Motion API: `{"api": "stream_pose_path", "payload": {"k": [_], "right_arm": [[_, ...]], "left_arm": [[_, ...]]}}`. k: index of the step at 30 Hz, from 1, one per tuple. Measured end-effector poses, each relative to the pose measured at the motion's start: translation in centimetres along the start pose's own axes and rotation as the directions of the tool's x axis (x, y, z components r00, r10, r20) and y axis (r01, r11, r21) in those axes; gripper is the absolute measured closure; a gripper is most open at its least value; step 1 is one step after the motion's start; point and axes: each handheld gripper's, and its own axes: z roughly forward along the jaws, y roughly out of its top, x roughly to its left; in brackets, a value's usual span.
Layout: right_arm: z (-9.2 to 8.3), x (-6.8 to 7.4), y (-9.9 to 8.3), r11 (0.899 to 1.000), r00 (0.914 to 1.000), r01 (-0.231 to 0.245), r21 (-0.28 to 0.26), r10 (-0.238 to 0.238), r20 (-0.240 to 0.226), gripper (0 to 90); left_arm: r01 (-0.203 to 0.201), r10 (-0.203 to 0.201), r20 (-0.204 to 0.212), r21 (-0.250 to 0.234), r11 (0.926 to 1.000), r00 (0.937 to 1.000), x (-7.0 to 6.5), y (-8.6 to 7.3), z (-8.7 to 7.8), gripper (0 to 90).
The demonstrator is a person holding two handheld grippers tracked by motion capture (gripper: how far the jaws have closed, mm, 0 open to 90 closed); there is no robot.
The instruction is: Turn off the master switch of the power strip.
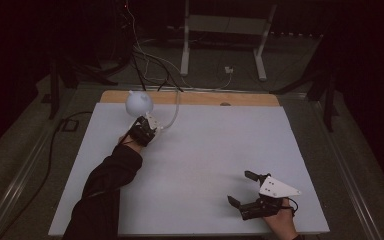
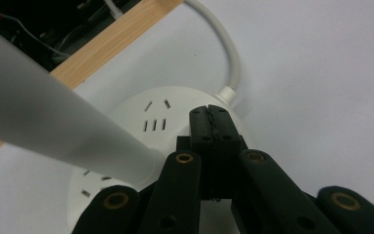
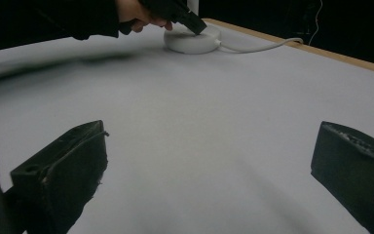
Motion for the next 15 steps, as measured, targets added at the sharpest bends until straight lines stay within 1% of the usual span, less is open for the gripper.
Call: {"api": "stream_pose_path", "payload": {"k": [1, 4, 5, 6, 7, 9, 10, 12, 13, 15], "right_arm": [[0.0, 0.0, 0.0, 1.000, 1.0000, -0.003, -0.001, 0.003, 0.001, 0.0], [-0.1, -0.1, 0.0, 1.000, 1.0000, -0.003, -0.004, 0.003, 0.005, 0.0], [-0.2, -0.1, 0.0, 1.000, 1.0000, -0.004, -0.007, 0.004, 0.005, 0.0], [-0.2, -0.1, 0.0, 1.000, 1.0000, -0.003, -0.008, 0.003, 0.005, 0.0], [-0.2, -0.1, 0.0, 1.000, 1.0000, -0.003, -0.007, 0.003, 0.006, 0.0], [-0.2, -0.1, 0.0, 1.000, 1.0000, -0.003, -0.007, 0.003, 0.004, 0.0], [-0.2, -0.1, 0.0, 1.000, 1.0000, -0.001, -0.007, 0.001, 0.004, 0.0], [-0.2, -0.1, 0.0, 1.000, 1.0000, -0.002, -0.007, 0.002, 0.005, 0.0], [-0.2, -0.1, 0.0, 1.000, 1.0000, -0.002, -0.007, 0.002, 0.005, 0.0], [-0.2, -0.1, 0.0, 1.000, 1.0000, -0.002, -0.007, 0.002, 0.005, 0.0]], "left_arm": [[0.003, -0.003, 0.007, -0.002, 1.0000, 1.0000, 0.0, 0.0, 0.0, 90.0], [0.006, -0.006, -0.001, -0.017, 0.9998, 1.0000, 0.0, 0.2, -0.4, 90.0], [0.010, -0.010, 0.001, -0.019, 0.9998, 1.0000, 0.0, 0.2, -0.4, 90.0], [0.023, -0.023, 0.002, -0.027, 0.9994, 0.9997, 0.0, 0.3, -0.6, 90.0], [0.025, -0.025, 0.006, -0.033, 0.9992, 0.9997, 0.0, 0.4, -0.8, 90.0], [0.018, -0.018, 0.013, -0.032, 0.9993, 0.9998, -0.2, 0.6, -1.1, 90.0], [0.025, -0.024, 0.024, -0.034, 0.9991, 0.9994, -0.2, 0.7, -1.2, 90.0], [0.016, -0.015, 0.025, -0.036, 0.9992, 0.9996, -0.3, 0.8, -1.4, 90.0], [0.026, -0.025, 0.033, -0.038, 0.9989, 0.9991, -0.3, 0.8, -1.4, 90.0], [0.026, -0.025, 0.035, -0.037, 0.9990, 0.9991, -0.3, 0.9, -1.6, 90.0]]}}
